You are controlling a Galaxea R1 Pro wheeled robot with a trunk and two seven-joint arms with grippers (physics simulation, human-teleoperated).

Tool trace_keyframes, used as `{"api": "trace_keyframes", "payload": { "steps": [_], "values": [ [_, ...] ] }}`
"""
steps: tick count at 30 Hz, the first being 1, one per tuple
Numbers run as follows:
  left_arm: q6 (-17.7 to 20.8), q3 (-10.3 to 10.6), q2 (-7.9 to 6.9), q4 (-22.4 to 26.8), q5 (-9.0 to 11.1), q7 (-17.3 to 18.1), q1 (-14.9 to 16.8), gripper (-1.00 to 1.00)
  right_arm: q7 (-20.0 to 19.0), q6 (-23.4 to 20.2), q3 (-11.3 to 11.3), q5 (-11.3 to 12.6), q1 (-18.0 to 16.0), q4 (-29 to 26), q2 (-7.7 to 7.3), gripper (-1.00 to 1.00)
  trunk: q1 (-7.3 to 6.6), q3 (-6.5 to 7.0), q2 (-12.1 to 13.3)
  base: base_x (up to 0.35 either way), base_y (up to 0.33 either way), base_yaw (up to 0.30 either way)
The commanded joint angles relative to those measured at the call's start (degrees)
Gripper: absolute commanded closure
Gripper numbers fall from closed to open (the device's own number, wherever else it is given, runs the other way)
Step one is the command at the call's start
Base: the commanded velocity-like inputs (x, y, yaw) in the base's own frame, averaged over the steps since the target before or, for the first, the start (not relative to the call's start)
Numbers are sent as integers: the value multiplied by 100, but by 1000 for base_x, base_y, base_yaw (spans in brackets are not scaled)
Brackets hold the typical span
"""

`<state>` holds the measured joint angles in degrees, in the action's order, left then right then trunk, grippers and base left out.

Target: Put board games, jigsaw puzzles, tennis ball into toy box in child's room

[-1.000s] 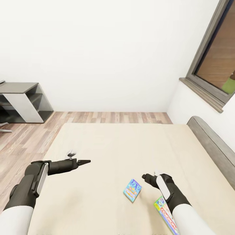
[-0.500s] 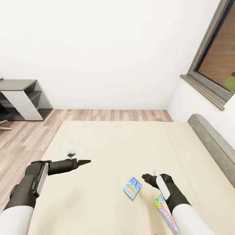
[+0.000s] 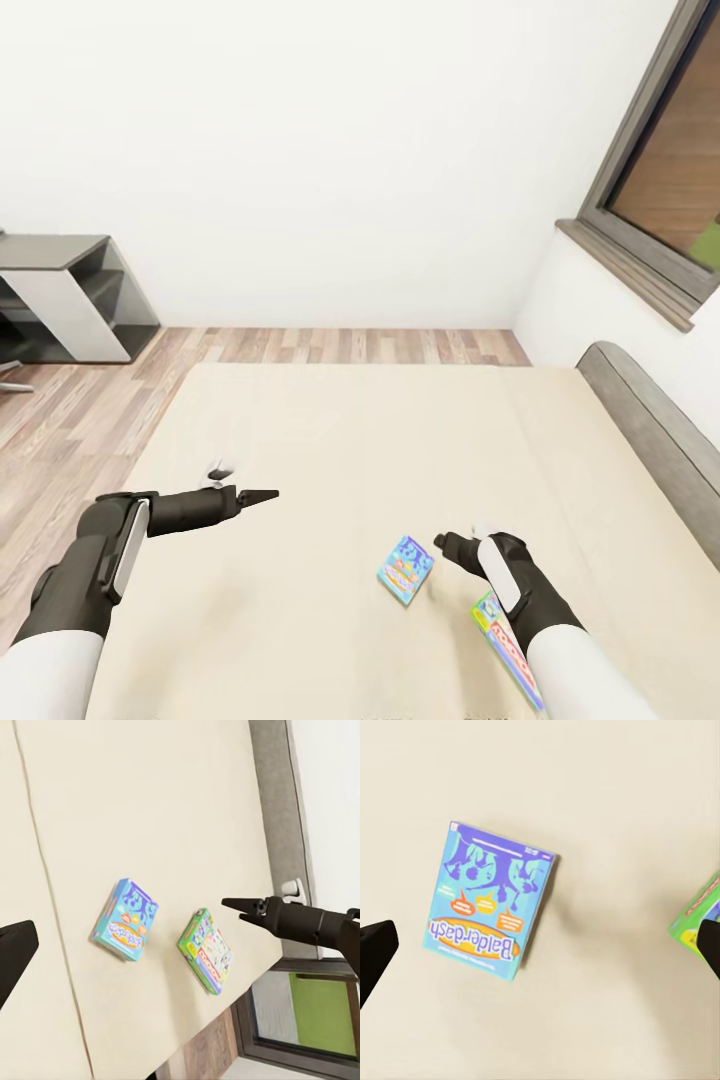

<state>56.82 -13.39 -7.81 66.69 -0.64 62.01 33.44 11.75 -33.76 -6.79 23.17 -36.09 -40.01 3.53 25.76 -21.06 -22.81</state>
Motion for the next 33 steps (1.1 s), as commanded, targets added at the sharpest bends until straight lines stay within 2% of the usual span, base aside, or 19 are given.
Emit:
{"api": "trace_keyframes", "payload": {
  "steps": [1,33],
  "values": [
    [48,-6,2,2,-7,23,5,-100,47,-19,-15,60,-3,-10,5,-100,3,-19,-11,0,0,0],
    [48,-5,12,2,-7,16,5,-100,47,-16,-9,58,-3,-7,25,-100,3,-321,-11,0,0,0]
  ]
}}
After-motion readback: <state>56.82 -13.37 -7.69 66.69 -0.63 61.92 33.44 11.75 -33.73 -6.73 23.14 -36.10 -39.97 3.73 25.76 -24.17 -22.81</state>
